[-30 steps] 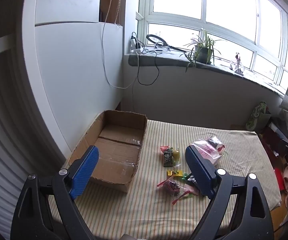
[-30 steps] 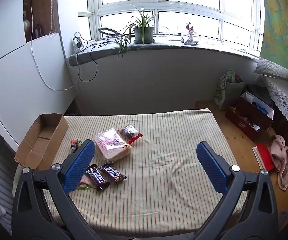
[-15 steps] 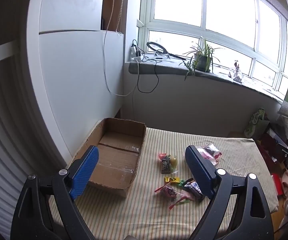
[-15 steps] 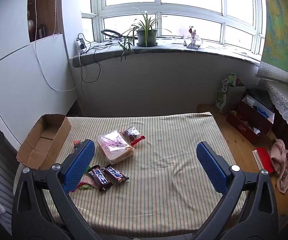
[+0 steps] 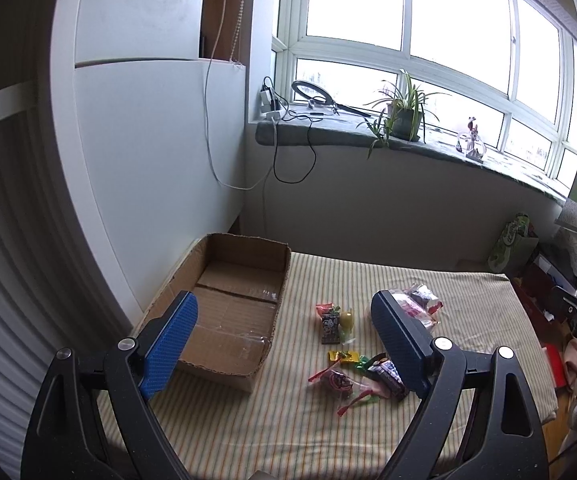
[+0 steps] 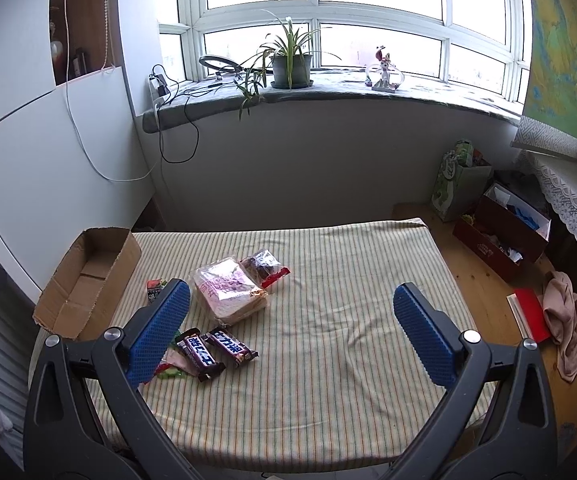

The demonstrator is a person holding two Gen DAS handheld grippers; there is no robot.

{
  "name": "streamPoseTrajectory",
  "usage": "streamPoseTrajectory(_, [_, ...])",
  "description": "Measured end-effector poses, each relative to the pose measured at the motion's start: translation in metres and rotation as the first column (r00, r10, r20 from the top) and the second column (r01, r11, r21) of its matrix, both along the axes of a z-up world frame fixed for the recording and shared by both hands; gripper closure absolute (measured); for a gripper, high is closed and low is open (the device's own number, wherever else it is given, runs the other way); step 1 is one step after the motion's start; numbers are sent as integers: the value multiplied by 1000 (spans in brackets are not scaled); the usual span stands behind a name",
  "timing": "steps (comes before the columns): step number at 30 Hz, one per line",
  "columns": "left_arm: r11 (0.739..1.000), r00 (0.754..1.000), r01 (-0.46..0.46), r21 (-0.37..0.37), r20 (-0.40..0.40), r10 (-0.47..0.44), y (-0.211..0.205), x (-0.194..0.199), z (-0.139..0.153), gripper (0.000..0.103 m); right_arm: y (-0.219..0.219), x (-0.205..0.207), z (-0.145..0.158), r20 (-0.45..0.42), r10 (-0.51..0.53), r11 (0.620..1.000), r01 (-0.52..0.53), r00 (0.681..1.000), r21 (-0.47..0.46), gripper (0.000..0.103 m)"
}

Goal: Organize snacks

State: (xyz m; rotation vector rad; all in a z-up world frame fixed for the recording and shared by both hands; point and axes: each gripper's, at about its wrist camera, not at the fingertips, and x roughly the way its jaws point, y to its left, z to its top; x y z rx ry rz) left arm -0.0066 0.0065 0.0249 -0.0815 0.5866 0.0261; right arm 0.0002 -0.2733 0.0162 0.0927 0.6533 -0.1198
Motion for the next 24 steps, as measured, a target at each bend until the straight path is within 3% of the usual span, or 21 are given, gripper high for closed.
streamPoseTrajectory(24, [1000, 1000, 18, -6, -11, -18, -6, 2, -5, 14, 3, 3, -5, -23, -4, 1000, 4, 1000, -1, 0])
